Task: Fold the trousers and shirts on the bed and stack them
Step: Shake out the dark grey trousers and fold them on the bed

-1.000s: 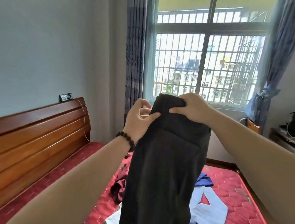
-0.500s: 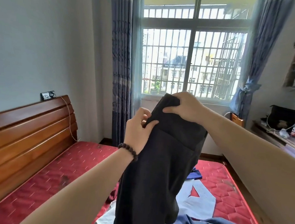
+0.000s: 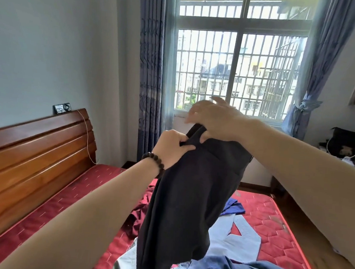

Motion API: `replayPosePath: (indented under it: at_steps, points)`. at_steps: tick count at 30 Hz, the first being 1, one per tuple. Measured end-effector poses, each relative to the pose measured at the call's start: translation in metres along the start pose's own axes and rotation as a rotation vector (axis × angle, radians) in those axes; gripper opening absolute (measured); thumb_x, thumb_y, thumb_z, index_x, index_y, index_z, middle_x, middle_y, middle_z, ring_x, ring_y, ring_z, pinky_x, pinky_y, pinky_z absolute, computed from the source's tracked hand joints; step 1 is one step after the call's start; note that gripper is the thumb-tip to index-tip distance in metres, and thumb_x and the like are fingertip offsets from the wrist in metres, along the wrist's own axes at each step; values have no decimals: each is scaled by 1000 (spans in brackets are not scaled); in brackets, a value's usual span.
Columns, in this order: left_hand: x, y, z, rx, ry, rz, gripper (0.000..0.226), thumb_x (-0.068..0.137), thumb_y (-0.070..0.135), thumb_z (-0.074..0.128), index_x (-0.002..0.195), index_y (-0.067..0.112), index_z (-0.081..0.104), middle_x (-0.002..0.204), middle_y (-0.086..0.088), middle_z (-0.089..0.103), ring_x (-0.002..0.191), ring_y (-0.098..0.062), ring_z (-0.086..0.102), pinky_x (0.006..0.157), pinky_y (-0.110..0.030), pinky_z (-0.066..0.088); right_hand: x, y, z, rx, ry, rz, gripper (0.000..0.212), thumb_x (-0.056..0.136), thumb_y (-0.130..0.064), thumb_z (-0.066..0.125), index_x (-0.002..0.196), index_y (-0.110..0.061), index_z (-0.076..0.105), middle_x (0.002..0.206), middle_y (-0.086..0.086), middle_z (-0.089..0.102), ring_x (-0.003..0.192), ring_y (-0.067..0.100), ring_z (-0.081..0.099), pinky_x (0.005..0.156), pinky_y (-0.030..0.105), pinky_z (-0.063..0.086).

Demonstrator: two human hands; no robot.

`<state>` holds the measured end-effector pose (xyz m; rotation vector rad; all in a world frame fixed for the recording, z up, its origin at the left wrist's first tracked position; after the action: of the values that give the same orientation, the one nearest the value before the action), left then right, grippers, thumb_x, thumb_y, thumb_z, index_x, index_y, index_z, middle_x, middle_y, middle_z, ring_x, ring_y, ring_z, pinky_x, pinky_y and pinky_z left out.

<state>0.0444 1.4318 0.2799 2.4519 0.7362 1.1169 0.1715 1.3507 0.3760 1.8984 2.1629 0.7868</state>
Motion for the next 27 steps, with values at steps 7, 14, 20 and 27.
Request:
replayPosePath:
  at_steps: [7,14,20,27]
  points:
    - [-10,-12,-7,-104,89,-7,19,81,27,73,70,12,70,61,3,63,59,-7,56,57,-17,44,14,-8,5,-44,52,-32,19,92,-32,60,78,-22,51,73,-9,48,92,21,48,78,28,26]
    - [-63,-57,22,-201,175,-108,23,81,11,71,103,16,74,80,20,65,75,12,59,69,-2,41,18,0,15,3,109,-77,22,93,-34,58,79,-20,48,81,-4,53,91,21,48,91,40,42]
    - [-89,-70,48,-180,424,-180,14,80,19,71,80,30,64,76,20,62,77,5,59,68,-4,43,21,3,17,-20,213,-125,19,94,-35,55,86,-18,52,78,-8,47,88,16,45,95,32,34]
    - [-101,-111,68,14,-8,-453,22,81,30,68,77,8,68,73,-2,68,68,-19,65,65,-35,56,10,24,17,-75,277,-72,26,96,-39,48,87,-15,55,81,-3,53,90,21,50,98,32,31]
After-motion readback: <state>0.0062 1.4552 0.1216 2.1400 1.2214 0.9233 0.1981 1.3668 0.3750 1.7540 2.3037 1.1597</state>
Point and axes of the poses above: each hand's wrist, its own x-axis towards the middle knuckle, its own z-axis out of the palm, y = z × x, the point moved 1 cm from there along x, towards the middle knuckle
